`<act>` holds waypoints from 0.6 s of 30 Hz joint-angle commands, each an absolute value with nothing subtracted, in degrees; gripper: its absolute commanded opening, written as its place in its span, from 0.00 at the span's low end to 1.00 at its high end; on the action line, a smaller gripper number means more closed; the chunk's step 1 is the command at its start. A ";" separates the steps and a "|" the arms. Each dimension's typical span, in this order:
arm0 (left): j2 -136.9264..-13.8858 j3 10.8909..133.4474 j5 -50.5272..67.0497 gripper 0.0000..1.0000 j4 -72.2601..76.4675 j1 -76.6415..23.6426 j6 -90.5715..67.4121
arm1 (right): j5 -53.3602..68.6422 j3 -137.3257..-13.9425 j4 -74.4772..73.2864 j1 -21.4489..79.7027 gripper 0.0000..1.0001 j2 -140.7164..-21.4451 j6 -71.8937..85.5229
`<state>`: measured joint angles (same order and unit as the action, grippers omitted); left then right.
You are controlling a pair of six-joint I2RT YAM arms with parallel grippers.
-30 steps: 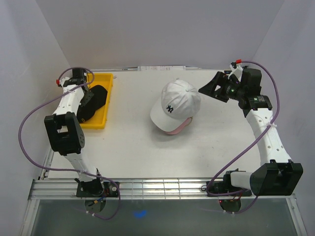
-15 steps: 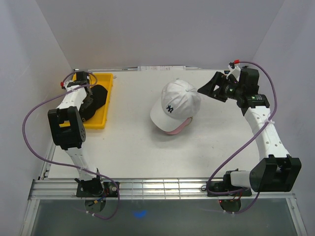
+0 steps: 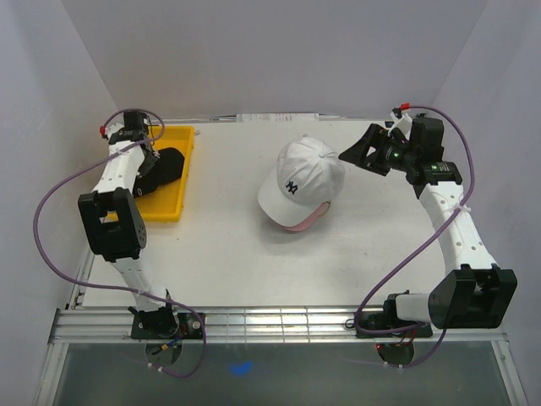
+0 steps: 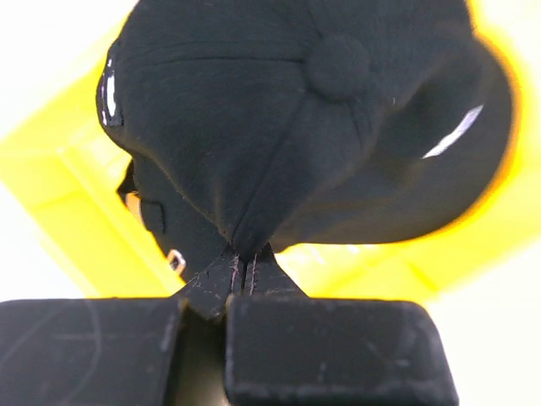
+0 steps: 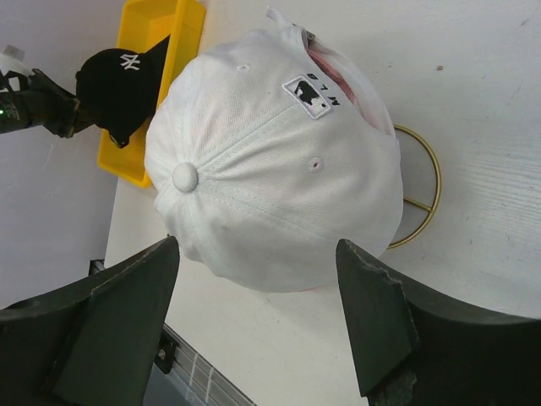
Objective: Stack the hats
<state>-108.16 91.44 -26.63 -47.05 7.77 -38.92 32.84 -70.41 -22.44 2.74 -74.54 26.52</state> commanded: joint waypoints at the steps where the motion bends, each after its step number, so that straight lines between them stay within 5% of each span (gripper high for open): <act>1: -98.27 96.67 -25.06 0.00 -46.49 7.82 -36.30 | 33.84 -73.30 -21.01 3.16 0.80 -74.71 25.84; 18: -79.02 89.31 6.31 0.00 -37.70 7.73 -30.32 | 32.17 -79.10 -24.35 6.77 0.78 -75.67 24.87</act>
<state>-81.93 92.25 -4.78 -40.23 7.81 -32.14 32.73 -76.95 -23.81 6.24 -75.66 26.28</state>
